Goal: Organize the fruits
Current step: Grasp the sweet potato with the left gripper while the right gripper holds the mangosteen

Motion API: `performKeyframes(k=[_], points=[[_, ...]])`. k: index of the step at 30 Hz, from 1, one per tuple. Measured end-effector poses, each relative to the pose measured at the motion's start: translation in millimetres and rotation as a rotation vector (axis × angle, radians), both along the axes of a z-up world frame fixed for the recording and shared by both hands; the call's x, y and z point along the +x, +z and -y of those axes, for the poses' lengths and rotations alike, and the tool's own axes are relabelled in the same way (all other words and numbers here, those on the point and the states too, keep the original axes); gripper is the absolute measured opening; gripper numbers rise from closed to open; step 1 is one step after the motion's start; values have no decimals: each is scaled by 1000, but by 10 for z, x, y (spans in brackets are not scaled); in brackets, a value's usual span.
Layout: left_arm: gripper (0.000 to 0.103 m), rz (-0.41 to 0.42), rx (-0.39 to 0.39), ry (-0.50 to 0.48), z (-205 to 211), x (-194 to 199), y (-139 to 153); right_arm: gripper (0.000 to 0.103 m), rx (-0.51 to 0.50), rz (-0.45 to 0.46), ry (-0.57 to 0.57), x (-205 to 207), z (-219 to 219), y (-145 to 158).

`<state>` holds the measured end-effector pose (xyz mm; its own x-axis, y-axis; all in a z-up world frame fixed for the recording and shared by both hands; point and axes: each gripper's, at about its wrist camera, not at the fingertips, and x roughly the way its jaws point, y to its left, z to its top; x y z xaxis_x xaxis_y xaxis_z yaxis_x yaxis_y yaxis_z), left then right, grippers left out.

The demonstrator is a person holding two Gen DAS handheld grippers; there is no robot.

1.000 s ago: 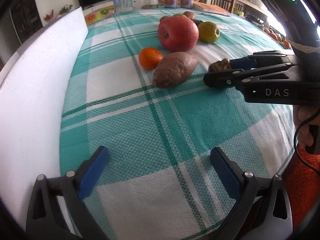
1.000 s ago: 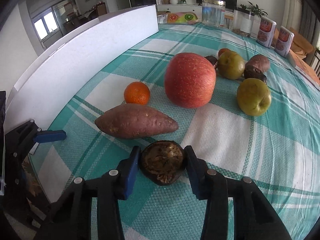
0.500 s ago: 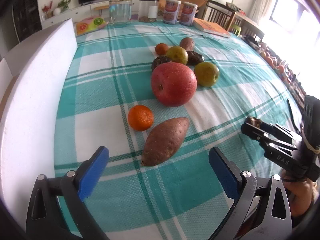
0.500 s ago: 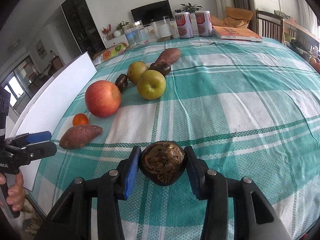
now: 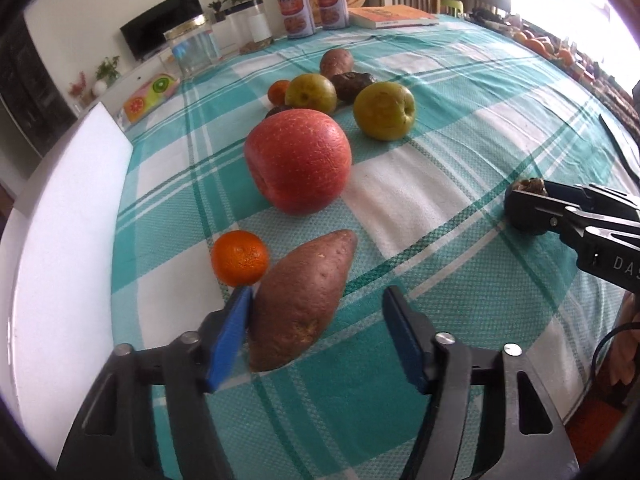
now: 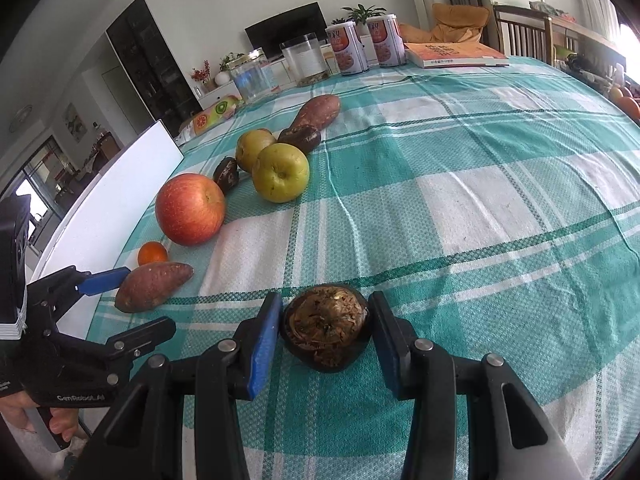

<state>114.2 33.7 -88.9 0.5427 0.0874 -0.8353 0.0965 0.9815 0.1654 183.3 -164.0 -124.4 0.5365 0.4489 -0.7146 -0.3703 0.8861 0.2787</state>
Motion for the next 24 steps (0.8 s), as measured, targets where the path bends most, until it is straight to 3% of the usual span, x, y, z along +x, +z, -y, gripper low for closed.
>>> performKeyframes(k=[2,4,7,9,11,12,13,15,20,21,24], points=[[56,-4,-15,11,-47,-4,-5,45,-4,4,1,0,-11,4],[42,-10,-37,18,-86,-48,0,45,-3,4,0,1,-11,4],[42,-60,-159,-10,-168,-182,23,45,6,9,-6,-1,7,16],[42,-81,-201,-29,-188,-283,26,45,10,10,-9,-3,15,20],[43,-82,-212,-36,-204,-330,30,45,9,8,-8,0,9,19],[48,-79,-220,-34,-205,-332,31,45,6,6,-7,1,1,16],[60,-75,-218,-26,-215,-319,26,45,2,6,-4,-2,-4,12],[67,-56,-210,-9,-229,-269,26,45,-5,6,-1,-7,-18,10],[67,-69,-153,-55,-77,-64,-81,45,-5,7,-4,-16,-8,8],[65,-74,-137,-63,-47,-50,-102,45,-5,6,-6,-13,-7,7],[42,-62,-131,-63,-9,-67,-83,45,-4,6,-5,-12,1,8]])
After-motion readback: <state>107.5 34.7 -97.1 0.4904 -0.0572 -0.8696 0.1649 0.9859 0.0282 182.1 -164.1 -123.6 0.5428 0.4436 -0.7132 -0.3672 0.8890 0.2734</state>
